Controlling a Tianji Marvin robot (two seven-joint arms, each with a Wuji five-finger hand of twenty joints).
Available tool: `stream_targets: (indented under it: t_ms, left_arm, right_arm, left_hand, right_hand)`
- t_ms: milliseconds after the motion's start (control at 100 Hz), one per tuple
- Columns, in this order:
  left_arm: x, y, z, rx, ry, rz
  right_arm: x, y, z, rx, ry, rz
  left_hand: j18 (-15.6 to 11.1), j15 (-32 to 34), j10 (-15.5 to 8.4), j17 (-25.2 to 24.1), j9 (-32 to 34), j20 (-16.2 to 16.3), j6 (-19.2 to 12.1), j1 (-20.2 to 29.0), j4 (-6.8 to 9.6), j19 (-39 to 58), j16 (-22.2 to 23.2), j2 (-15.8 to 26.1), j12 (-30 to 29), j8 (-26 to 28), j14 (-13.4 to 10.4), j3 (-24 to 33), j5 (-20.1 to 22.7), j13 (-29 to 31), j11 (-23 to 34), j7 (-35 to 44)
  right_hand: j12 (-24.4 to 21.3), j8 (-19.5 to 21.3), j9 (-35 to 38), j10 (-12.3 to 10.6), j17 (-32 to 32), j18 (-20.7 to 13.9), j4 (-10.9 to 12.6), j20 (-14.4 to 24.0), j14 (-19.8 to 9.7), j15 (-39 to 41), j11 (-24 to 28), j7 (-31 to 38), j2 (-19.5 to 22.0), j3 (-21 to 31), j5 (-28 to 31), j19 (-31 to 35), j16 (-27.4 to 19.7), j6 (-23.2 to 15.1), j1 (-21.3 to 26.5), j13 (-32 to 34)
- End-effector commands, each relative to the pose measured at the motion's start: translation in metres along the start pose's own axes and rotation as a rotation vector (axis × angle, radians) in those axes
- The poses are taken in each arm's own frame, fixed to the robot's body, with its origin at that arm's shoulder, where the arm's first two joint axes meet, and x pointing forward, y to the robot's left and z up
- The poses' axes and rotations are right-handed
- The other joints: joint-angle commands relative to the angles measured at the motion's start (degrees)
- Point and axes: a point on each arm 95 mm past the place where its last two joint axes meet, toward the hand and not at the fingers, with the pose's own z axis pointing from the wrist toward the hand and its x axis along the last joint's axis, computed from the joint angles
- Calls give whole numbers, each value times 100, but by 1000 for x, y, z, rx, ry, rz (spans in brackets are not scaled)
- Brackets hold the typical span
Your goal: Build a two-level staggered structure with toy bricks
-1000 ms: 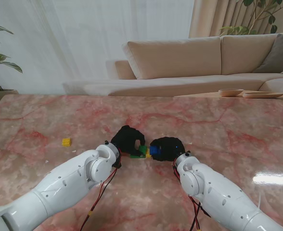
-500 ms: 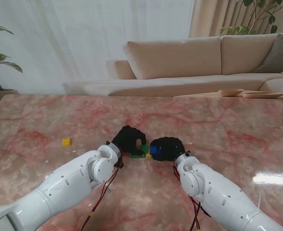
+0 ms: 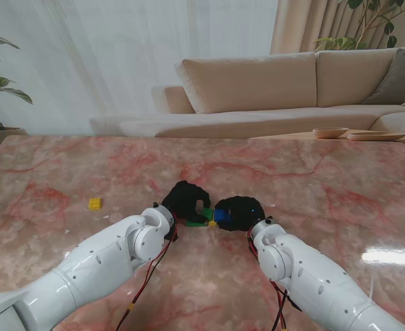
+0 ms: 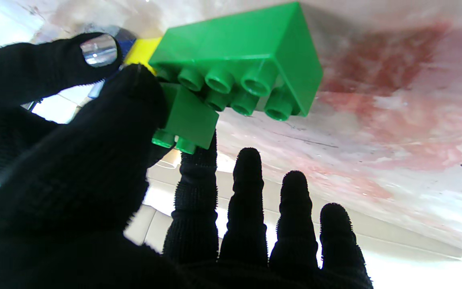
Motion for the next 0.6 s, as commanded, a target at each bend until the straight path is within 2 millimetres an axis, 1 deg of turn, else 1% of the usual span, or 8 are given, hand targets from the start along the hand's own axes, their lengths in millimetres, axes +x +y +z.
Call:
stream_targets:
  t_ms: [0,290,420,500,570,590]
  left_arm:
    - [3,3,1,3,6,-5]
    - [4,2,2,4,16,11]
    - [4,2,1,-3,15,23]
    - [4,2,1,-6,15,26]
    - [4,3,1,-7,17,29]
    - [4,3,1,-7,18,32]
  right_arm:
    - [-4,-19,-8,60,-16,2]
    - [-4,-19,-8,59,-15,3]
    - [-4,-19,-8,60,-14,3]
    - [-4,-19,-8,61,-14,4]
    - [-4,-19,-8,60,-15,4]
    - [-4,-19,-8,60,-15,4]
  left_hand:
    - [-26,-93,-9,-138,153,95,-292,-82,38,-127,-4,285,64,262,110,-9,282,-48,-10,490]
    - [-20,-103,-2,-147,139,125,-201,-215,29,-172,-5,269,63,302,117,5,216,-56,-18,407]
    - [-20,-122,-4,-143,90,179,-78,-375,32,-261,-9,283,56,524,122,224,62,-79,-45,202]
    - [-31,-127,8,-145,61,201,-18,-500,69,-320,-5,303,62,725,125,358,-96,-99,-40,164]
    - [-28,-125,4,-151,49,217,7,-542,76,-328,-3,331,61,772,132,379,-157,-101,-44,142]
    - [-25,-126,4,-152,46,230,22,-569,102,-330,-2,333,61,803,132,409,-184,-104,-43,131]
  right_hand:
    - [-125,-48,196,191,38,-26,-175,56,23,-87,-157,111,-103,151,104,178,-19,-1,-96,172]
    - [-124,-49,197,195,40,-31,-175,58,25,-83,-157,109,-108,160,103,184,-17,-4,-102,176]
    - [-124,-49,190,198,38,-31,-175,60,25,-84,-159,107,-104,169,100,186,-17,7,-108,173]
    - [-123,-49,194,191,39,-32,-173,59,26,-84,-157,109,-110,177,107,186,-16,1,-101,170]
    - [-123,-48,194,190,41,-30,-173,59,23,-83,-158,109,-112,185,108,187,-16,5,-104,175]
    - [-123,-49,191,192,39,-31,-172,59,28,-83,-159,109,-115,190,107,186,-16,4,-100,172]
